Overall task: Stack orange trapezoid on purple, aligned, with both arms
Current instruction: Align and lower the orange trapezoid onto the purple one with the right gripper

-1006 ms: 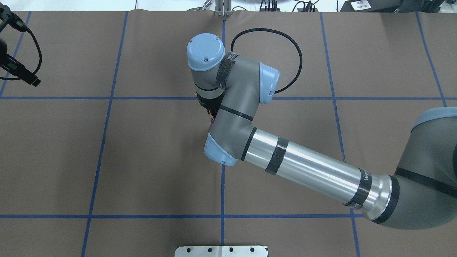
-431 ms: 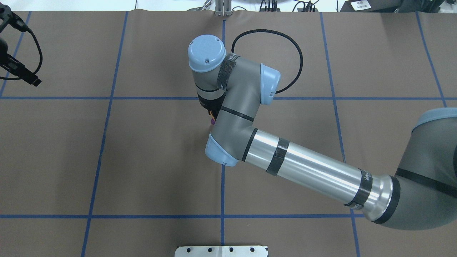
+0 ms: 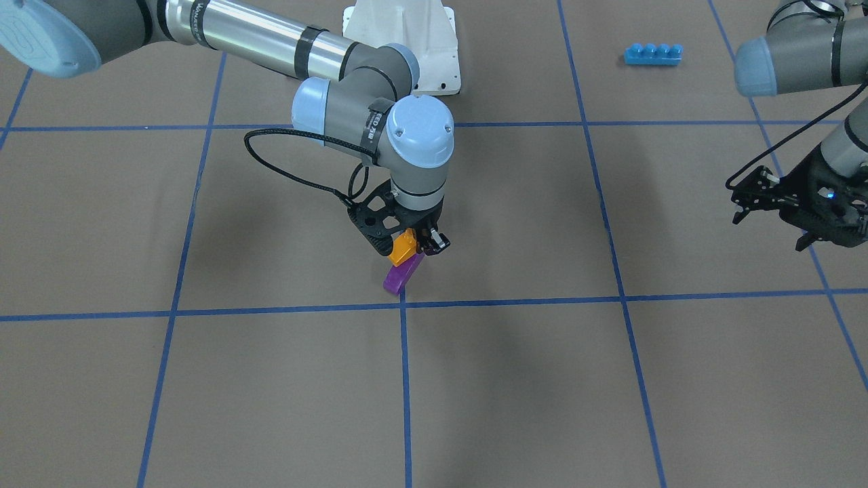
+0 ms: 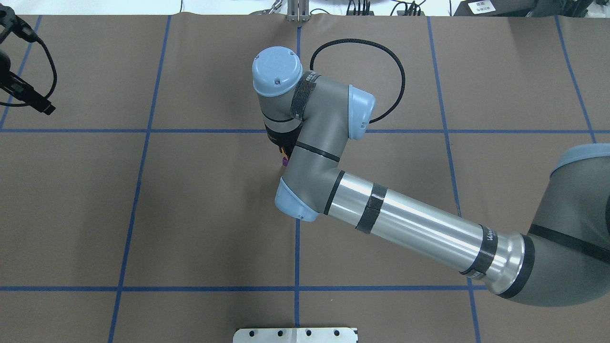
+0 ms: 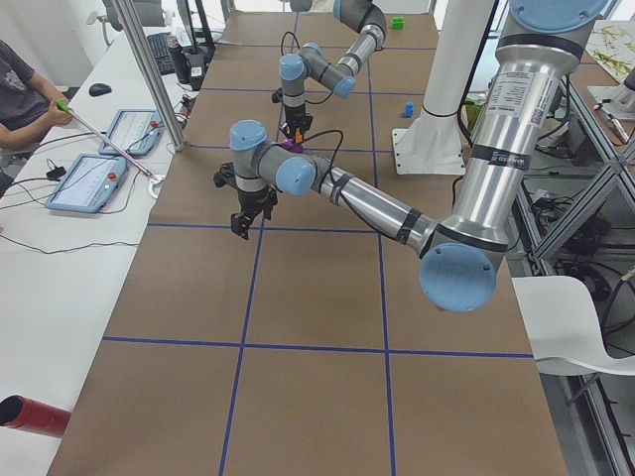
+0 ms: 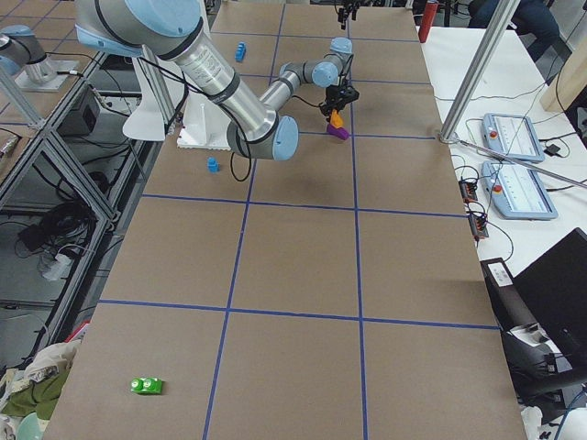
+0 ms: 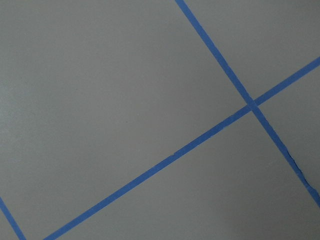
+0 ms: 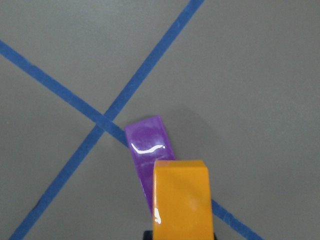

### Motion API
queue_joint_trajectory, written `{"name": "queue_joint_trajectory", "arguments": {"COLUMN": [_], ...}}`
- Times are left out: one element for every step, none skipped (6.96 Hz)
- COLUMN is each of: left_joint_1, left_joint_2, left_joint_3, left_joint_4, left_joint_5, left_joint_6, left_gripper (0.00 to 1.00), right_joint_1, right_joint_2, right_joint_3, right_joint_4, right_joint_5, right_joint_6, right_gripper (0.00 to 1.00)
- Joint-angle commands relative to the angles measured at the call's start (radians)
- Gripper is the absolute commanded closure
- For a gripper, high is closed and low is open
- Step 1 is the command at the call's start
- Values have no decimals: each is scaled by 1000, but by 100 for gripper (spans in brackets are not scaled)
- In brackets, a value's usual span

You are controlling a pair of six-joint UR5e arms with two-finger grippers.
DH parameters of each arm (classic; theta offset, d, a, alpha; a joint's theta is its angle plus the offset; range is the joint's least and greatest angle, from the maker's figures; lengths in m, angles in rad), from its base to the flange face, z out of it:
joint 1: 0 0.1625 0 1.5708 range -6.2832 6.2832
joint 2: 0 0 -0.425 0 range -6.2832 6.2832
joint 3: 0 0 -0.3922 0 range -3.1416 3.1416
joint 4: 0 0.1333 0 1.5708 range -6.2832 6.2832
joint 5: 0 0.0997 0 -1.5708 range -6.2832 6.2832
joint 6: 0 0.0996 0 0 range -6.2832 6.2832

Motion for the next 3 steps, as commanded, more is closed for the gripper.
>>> {"name": "queue_joint_trajectory", "arguments": {"left_joint_1": [0,0,0], "left_joint_2": [0,0,0], "left_joint_3": [0,0,0], "left_joint_4": [0,0,2], "left_joint_5": [0,0,0], "left_joint_6": [0,0,0], "left_gripper": [0,0,0], "right_joint_1": [-1,-1,0], "right_joint_2": [-13,-18,-18], "right_joint_3": [0,0,0], "right_joint_4": [34,42,45], "right_joint_5": [-2,-2,-2], "right_joint_6": [-6,-8,-14], "right_gripper": [100,100,100]}}
